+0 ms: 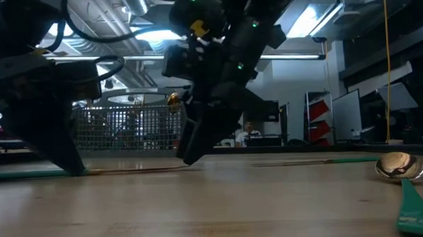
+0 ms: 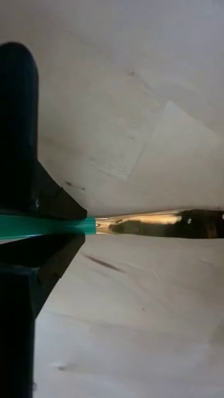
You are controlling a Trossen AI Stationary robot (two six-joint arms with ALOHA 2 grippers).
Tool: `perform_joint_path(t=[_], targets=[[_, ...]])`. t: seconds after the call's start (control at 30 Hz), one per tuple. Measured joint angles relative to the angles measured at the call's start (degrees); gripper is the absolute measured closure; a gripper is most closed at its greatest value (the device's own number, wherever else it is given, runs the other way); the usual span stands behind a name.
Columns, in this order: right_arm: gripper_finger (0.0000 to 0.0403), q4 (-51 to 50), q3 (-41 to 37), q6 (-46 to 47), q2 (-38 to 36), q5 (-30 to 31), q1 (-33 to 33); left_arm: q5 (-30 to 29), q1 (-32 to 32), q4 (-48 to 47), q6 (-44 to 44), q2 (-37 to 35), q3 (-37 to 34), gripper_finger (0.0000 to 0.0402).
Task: Sort silverware
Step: Put the knife into the gray silverware basket
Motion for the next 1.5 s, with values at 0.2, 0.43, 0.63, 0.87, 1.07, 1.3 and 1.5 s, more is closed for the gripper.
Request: perform_joint_path(t=[0.2, 0.43, 0.63, 0.87, 1.07, 1.3, 1.5], targets=[[0.0221, 0.34, 0.0, -3.34, -0.02, 0.27, 1.61, 1.02, 0.27, 2.38, -3.76, 0.08, -0.03, 0.0369], [0.0221, 1.18, 0.0, -3.4, -0.02, 2.92, 1.51, 2.09, 0.22, 5.73, -7.0, 0.23, -0.04, 0.0369], [0.0221, 1.16, 0.0, -3.4, -0.02, 2.85, 1.52, 2.82, 0.18, 6.49, -9.67, 0.16, -0.02, 0.0369], [0.0221, 1.16, 0.0, -3.38, -0.02, 0.79, 1.52, 2.11, 0.2, 7.29, -10.44, 0.08, 0.02, 0.0369], [0.0221, 1.16, 0.0, -3.36, -0.02, 0.78, 1.52, 1.78, 0.24, 9.89, -10.41, 0.01, 0.07, 0.0369], [0.0252, 2.16, 0.0, -3.31, 1.55, 0.65, 1.52, 1.68, 0.24, 9.9, -10.06, -0.01, 0.11, 0.0369], [0.0301, 4.28, 0.0, -3.3, 1.78, 0.68, 1.52, 1.56, 0.29, 9.78, -10.0, -0.03, 0.15, 0.0369]])
